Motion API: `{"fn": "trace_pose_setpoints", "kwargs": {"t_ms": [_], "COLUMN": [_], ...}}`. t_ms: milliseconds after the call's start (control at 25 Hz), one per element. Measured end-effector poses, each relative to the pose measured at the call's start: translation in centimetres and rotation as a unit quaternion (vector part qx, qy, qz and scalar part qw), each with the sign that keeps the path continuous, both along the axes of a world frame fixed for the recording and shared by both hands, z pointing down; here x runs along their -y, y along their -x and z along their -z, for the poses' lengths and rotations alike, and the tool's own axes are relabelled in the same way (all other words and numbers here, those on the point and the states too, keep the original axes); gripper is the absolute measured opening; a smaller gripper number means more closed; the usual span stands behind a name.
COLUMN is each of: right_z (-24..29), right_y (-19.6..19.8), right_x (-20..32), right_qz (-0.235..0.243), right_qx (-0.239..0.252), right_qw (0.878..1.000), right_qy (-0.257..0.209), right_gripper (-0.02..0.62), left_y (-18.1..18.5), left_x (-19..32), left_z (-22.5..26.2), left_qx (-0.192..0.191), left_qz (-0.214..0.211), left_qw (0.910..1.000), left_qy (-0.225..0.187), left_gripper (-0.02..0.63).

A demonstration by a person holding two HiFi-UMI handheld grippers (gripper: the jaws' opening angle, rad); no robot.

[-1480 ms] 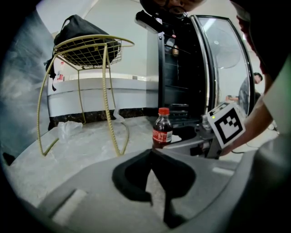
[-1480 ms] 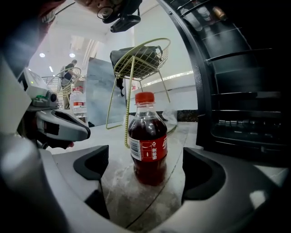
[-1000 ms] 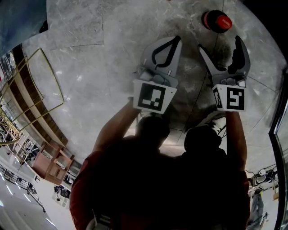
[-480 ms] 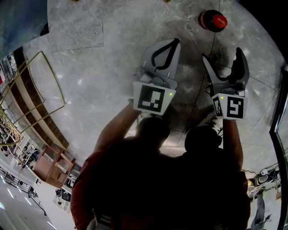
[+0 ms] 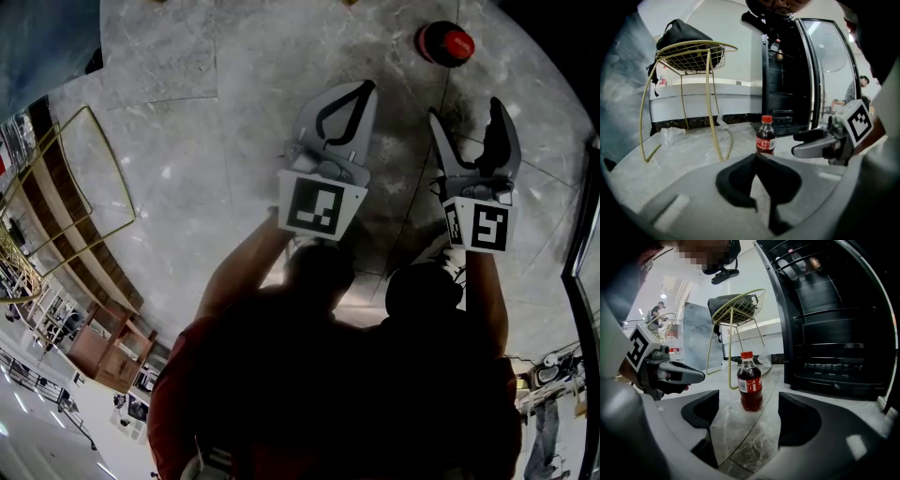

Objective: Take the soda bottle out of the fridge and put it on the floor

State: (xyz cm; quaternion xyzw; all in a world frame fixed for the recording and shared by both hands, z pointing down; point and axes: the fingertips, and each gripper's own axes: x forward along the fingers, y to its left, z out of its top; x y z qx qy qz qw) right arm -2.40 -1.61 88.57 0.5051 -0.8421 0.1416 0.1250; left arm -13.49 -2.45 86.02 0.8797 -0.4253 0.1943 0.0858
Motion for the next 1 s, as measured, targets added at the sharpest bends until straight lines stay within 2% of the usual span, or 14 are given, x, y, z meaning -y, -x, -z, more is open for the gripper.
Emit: {"fn": "trace_pose_setpoints", "kwargs": {"t_ms": [240,480,800,1000], "right_z": [0.7,1.4,2.1,8.1], "right_y": [-0.9,-2.9,-3.3,-4.6], "right_x": [0.2,0.7,0.7,1.1], "right_qz": [-0.022,-0.076,-0.076,-0.097], "right_qx": [0.003,0.0,-0.017,-0.023], "right_qw": [1.0,0.997,0.997,0.995], "right_qy": [-0.01,-0.031,-0.024,-0.014], "right_gripper": [0.235,0.0,0.0,0.0], "left_y": [0.0,0.1,-0.1,0.3], "left_x": [0.1,0.4,0.5,2.1], "left_z": [0.1,0.1,0.8,6.9], "left_qx": [-0.003,-0.009,0.003,-0.009], "left_qz": [0.001,0.009,0.005,0.038], "left_qw": [1.0,0.9999,1.0,0.9992], "left_qy": [0.0,0.0,0.003,0.003], "left_gripper": [0.0,0.0,0.0,0.0]}}
